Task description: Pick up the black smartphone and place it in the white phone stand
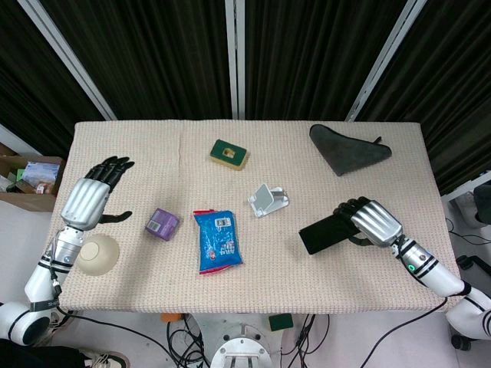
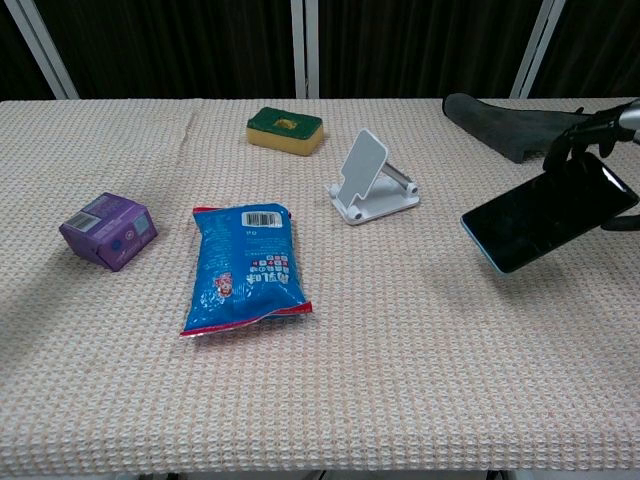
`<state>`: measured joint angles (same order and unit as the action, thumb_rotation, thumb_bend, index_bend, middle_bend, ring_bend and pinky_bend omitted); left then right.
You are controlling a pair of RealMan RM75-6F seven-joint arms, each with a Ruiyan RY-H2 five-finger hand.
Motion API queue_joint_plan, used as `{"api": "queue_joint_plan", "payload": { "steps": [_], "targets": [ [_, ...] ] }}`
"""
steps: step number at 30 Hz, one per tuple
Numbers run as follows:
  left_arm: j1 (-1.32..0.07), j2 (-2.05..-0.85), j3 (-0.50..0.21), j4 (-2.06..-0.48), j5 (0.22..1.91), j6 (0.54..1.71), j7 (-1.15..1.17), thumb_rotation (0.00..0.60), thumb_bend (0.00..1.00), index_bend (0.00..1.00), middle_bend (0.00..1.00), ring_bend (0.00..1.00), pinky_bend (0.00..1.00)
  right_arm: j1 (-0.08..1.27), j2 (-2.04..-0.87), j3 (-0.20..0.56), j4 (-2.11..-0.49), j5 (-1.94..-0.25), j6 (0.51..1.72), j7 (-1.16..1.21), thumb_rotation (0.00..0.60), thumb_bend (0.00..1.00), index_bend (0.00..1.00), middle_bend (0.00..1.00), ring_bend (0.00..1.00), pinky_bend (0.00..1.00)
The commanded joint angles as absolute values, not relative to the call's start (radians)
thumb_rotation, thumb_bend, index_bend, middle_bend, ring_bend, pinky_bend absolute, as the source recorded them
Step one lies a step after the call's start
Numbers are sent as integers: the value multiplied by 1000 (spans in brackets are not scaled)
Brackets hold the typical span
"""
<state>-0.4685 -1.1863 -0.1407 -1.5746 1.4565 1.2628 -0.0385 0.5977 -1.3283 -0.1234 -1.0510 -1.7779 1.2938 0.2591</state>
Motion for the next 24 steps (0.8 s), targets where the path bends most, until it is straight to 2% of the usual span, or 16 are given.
{"api": "queue_joint_plan", "payload": {
  "steps": [1,5,8,12,17,21,24],
  "targets": [
    [-466,-1186,-140,-1575,1459,1267,-40,600,68,124,105,80,201,580,-1276,-81,-1097,-1786,1384,232,600,678,837,673,566,433],
    [-460,-1184,-141,-1576,1464,1281,-44,600,69,124,105,80,201,605,-1207,-18,-1182,-1789,1437,169,600,677,838,676,567,435],
    [-454,-1180,-141,-1578,1465,1291,-46,600,68,124,105,80,201,653,-1136,26,-1269,-1786,1397,89,600,677,838,679,565,435],
    [-446,-1174,-139,-1578,1468,1300,-51,600,69,124,105,80,201,747,-1011,69,-1421,-1773,1231,-64,600,677,837,685,561,429],
    [-439,-1168,-138,-1578,1475,1311,-52,600,69,124,105,80,201,912,-893,140,-1609,-1712,923,-260,600,678,836,690,569,429],
    [-432,-1169,-136,-1578,1478,1321,-58,600,69,124,105,80,200,1022,-865,189,-1680,-1642,718,-373,600,682,836,696,588,428],
    [-427,-1169,-135,-1577,1477,1325,-64,600,69,125,105,80,200,1083,-866,216,-1700,-1581,608,-447,600,682,837,700,591,419]
  ]
}}
